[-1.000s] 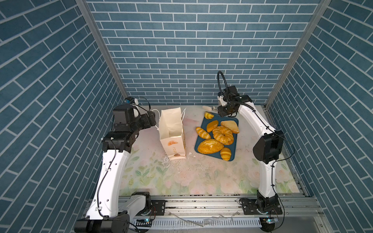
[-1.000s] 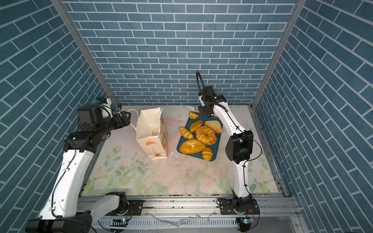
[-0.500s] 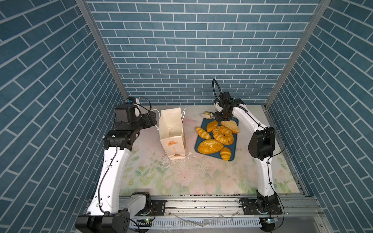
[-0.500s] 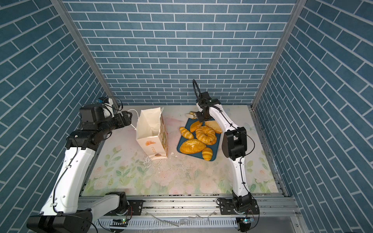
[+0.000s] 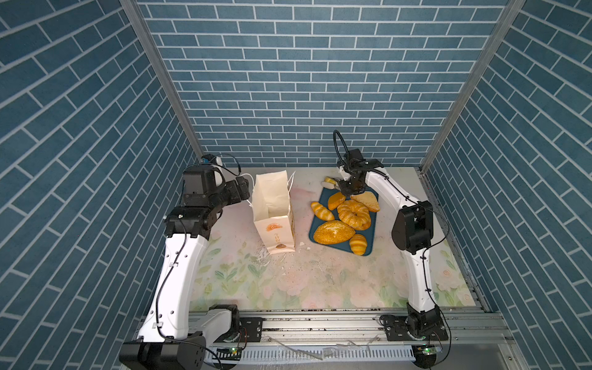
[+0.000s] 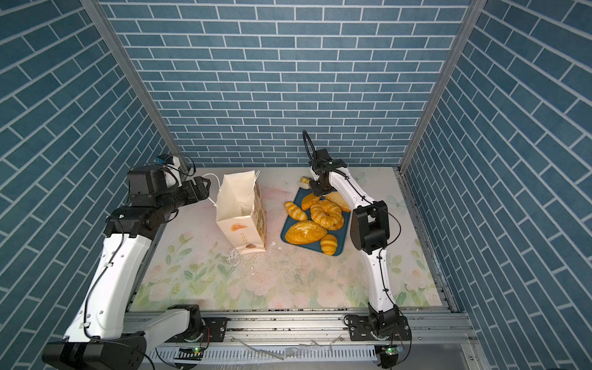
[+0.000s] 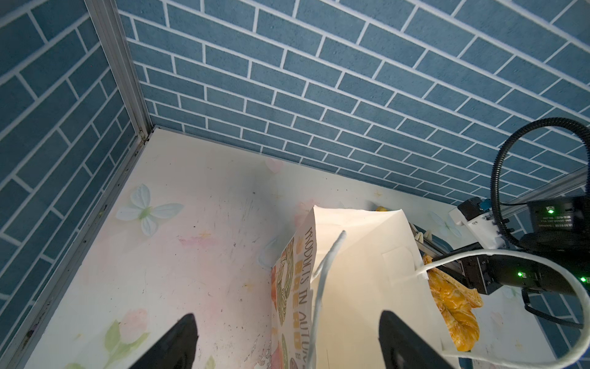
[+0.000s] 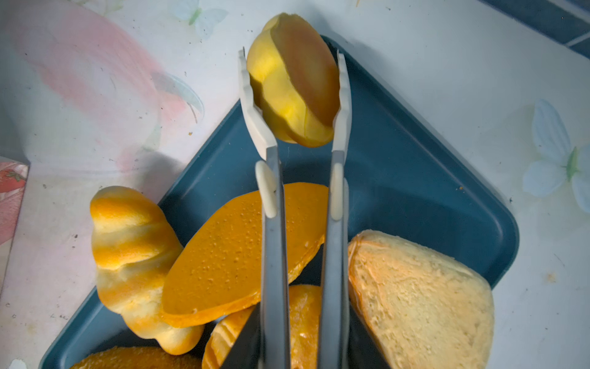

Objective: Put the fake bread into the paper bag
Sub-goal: 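Pinch the small striped bun with the tongs and lift it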

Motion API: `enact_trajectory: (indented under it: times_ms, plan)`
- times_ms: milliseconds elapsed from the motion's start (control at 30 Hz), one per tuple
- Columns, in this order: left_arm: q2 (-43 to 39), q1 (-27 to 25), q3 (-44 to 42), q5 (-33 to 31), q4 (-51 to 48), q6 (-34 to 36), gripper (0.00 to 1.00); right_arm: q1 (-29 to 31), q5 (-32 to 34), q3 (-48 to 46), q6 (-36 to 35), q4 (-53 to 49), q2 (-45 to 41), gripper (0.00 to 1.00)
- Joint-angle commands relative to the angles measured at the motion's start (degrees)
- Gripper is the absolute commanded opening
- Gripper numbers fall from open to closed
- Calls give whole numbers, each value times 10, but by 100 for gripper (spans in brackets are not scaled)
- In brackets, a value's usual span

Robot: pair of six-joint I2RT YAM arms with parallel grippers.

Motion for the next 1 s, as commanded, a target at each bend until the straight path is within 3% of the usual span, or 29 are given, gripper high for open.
enact_trajectory:
  times_ms: [0, 633, 967]
  plan:
    - [4, -2, 12, 3, -13, -2, 90, 7, 13, -18, -23, 14, -29, 32]
    - [-23, -3, -5, -9, -25, -12, 90, 29, 48, -176, -2, 81, -212, 24]
    - [-37, -3, -28, -5, -15, -25, 90, 47, 54, -244, 15, 90, -347, 22]
